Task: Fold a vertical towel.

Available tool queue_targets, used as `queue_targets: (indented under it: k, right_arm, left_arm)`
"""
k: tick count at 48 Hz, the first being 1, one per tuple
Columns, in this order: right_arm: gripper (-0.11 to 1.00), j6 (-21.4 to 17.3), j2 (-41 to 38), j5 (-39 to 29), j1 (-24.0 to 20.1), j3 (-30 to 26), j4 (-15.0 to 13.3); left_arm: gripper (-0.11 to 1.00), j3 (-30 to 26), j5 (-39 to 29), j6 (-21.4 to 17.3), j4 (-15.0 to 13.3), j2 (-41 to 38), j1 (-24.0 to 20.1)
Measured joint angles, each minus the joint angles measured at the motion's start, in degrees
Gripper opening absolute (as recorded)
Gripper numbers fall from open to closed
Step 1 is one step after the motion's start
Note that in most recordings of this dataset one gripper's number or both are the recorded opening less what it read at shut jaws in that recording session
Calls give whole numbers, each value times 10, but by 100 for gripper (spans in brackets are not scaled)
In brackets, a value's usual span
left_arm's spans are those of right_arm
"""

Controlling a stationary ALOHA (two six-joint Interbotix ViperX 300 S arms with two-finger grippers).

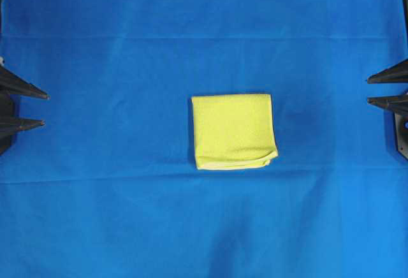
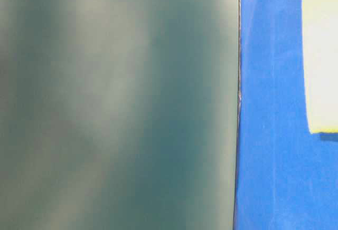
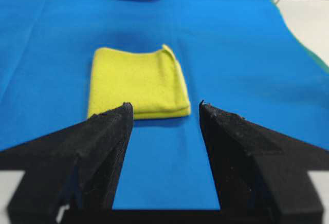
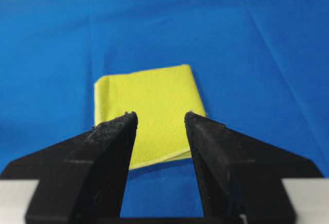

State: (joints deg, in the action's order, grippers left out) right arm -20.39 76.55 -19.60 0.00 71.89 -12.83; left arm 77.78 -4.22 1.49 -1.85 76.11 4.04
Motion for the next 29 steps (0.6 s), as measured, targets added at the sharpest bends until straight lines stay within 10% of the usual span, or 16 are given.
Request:
queue_targets:
  k: [29]
  right_arm:
    - [50, 1, -1, -6, 0, 0, 0]
  left_arm:
    - [52, 0, -2, 0, 1, 1, 0]
